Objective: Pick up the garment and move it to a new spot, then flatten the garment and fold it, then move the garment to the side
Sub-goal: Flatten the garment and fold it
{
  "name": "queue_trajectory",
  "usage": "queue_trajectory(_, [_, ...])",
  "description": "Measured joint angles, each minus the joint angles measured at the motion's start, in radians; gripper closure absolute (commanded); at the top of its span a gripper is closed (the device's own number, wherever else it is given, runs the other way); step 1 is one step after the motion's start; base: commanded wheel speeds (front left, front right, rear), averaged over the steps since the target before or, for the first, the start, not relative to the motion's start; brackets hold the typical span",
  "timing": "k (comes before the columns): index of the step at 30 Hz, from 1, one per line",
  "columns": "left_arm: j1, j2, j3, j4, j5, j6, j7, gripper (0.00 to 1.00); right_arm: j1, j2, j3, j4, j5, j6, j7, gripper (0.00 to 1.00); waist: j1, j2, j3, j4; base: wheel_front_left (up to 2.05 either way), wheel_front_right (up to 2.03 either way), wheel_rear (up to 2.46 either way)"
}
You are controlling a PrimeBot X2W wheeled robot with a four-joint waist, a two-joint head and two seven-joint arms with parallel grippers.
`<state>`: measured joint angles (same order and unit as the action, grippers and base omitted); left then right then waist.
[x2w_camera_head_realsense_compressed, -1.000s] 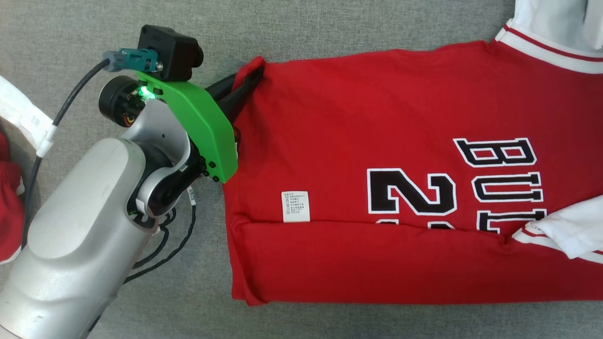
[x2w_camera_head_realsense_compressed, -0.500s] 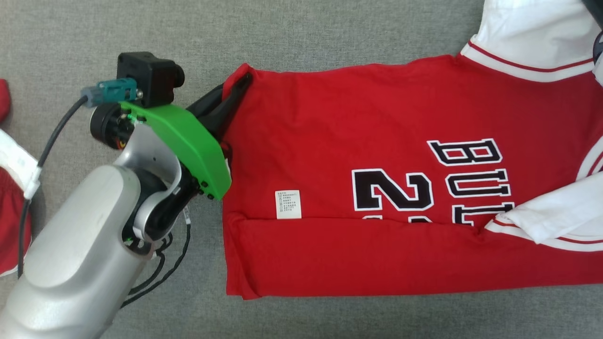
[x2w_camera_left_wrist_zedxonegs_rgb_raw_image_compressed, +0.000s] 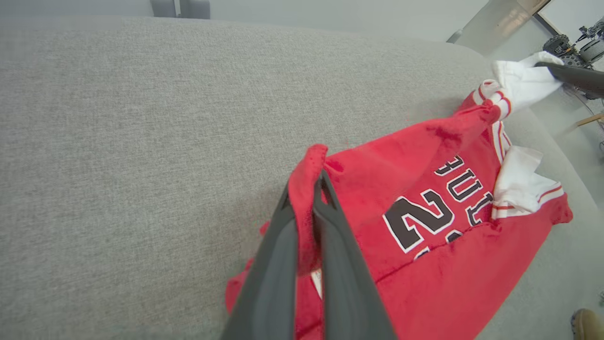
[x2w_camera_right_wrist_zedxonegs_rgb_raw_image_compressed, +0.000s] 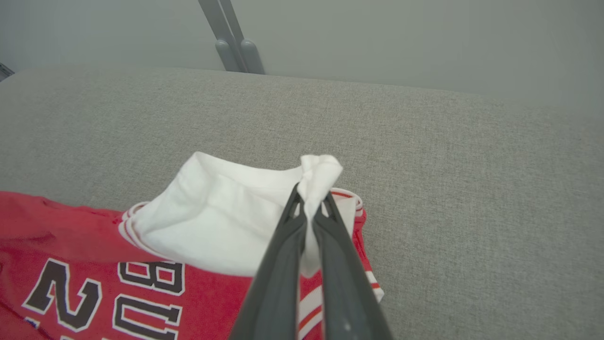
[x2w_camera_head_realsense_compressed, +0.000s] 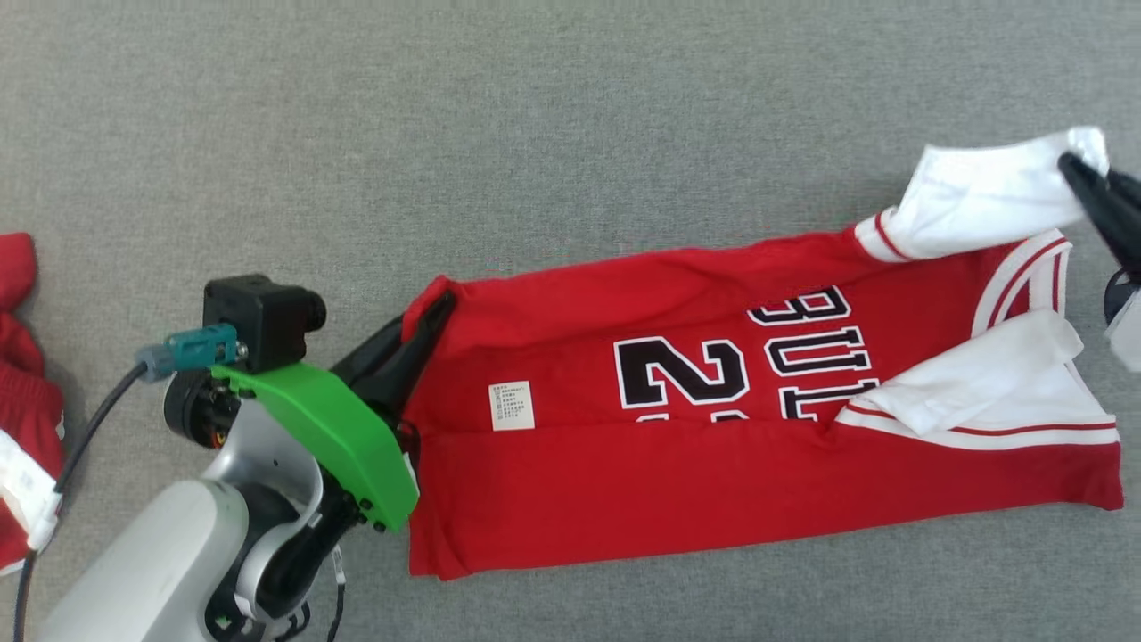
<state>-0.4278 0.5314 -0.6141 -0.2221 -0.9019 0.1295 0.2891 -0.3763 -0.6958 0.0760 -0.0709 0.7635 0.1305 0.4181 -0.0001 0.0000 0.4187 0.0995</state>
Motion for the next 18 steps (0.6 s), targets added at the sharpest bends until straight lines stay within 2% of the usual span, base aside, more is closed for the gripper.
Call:
queue_trajectory(4, [0.078,0.013,0.003,-0.002,-0.022,0.021,-0.017,1.00,0.083,0.030,0.004,-0.010,-0.012,0.000,-0.015,1.00,0.0000,0.0000,-0.026,-0.025,0.00,0.00,0.00])
queue_trajectory(10, [0.146,0.011,-0.001,0.037,-0.036,0.021,-0.055,1.00,0.136,0.065,0.025,0.009,-0.037,0.000,-0.033,1.00,0.0000,0.0000,-0.051,-0.047,0.00,0.00,0.00])
queue_trajectory(11, [0.150,0.005,0.001,0.045,-0.036,0.021,-0.066,0.75,0.139,0.068,0.024,0.020,-0.048,0.000,-0.034,0.88,0.0000,0.0000,-0.053,-0.048,0.00,0.00,0.00])
queue_trajectory(12, [0.155,-0.008,0.003,0.058,-0.036,0.024,-0.083,0.30,0.145,0.073,0.027,0.034,-0.060,0.000,-0.031,0.17,0.0000,0.0000,-0.057,-0.048,0.00,0.00,0.00])
queue_trajectory(13, [0.163,-0.015,-0.005,0.071,-0.036,0.024,-0.089,0.00,0.151,0.076,0.038,0.040,-0.069,0.000,-0.026,0.00,0.0000,0.0000,-0.061,-0.049,0.00,0.00,0.00])
queue_trajectory(18, [0.236,-0.005,-0.038,0.145,0.001,0.042,-0.119,0.00,0.189,0.086,0.058,0.047,-0.065,0.000,0.005,0.00,0.0000,0.0000,-0.086,-0.054,0.00,0.00,0.00])
